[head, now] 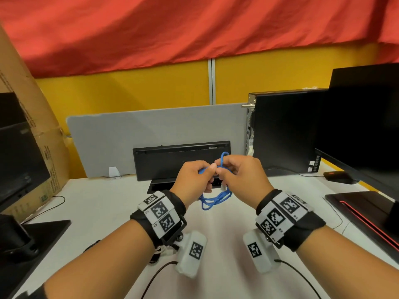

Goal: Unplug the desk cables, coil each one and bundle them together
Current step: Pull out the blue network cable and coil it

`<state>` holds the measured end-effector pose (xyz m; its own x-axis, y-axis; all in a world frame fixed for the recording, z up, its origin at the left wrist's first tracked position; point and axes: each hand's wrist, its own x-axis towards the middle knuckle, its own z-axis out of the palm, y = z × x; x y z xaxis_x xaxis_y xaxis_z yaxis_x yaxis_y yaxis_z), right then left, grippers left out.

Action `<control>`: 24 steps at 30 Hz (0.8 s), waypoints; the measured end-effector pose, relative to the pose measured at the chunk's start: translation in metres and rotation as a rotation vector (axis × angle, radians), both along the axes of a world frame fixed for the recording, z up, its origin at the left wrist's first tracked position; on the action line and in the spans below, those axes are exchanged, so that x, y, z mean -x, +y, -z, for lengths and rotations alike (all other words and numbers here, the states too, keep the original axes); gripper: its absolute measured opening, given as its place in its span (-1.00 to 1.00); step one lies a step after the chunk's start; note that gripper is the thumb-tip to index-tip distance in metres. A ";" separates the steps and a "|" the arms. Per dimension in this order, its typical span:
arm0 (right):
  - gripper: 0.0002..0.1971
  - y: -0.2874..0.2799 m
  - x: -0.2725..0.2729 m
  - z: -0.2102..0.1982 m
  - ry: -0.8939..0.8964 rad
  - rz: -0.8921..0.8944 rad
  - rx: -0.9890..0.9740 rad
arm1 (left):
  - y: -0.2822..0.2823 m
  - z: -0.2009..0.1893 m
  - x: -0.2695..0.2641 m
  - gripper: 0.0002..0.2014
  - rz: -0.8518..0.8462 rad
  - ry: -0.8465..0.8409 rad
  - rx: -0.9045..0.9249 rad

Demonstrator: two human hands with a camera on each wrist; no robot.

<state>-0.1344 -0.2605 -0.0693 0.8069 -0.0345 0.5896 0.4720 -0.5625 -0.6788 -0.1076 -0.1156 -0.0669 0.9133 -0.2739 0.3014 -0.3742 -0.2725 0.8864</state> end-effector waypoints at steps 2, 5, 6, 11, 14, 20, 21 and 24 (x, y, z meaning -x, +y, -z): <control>-0.87 0.000 0.000 -0.001 0.009 0.007 0.068 | 0.000 -0.007 0.000 -0.74 0.029 0.011 -0.074; -0.86 0.000 0.001 -0.006 -0.013 0.035 0.192 | -0.002 -0.017 0.002 -0.73 0.072 0.197 -0.002; -0.86 -0.001 0.001 -0.009 -0.018 0.041 0.250 | -0.004 -0.018 0.003 -0.71 0.091 0.237 0.040; -0.87 -0.003 0.004 -0.014 -0.074 -0.034 0.412 | -0.008 -0.010 0.009 -0.54 0.019 0.061 -0.005; -0.62 -0.003 0.008 -0.007 -0.076 -0.019 0.464 | -0.008 -0.008 0.003 -0.62 -0.110 0.112 0.161; -0.46 0.001 0.012 0.010 -0.114 0.097 0.488 | -0.007 -0.009 0.001 -0.72 -0.280 0.182 0.264; -0.44 0.002 0.010 0.011 -0.055 0.124 0.459 | -0.009 -0.009 0.002 -0.74 -0.290 0.194 0.254; -0.62 0.010 0.004 0.014 0.030 0.153 0.406 | -0.014 -0.009 0.005 -0.75 -0.241 0.227 0.208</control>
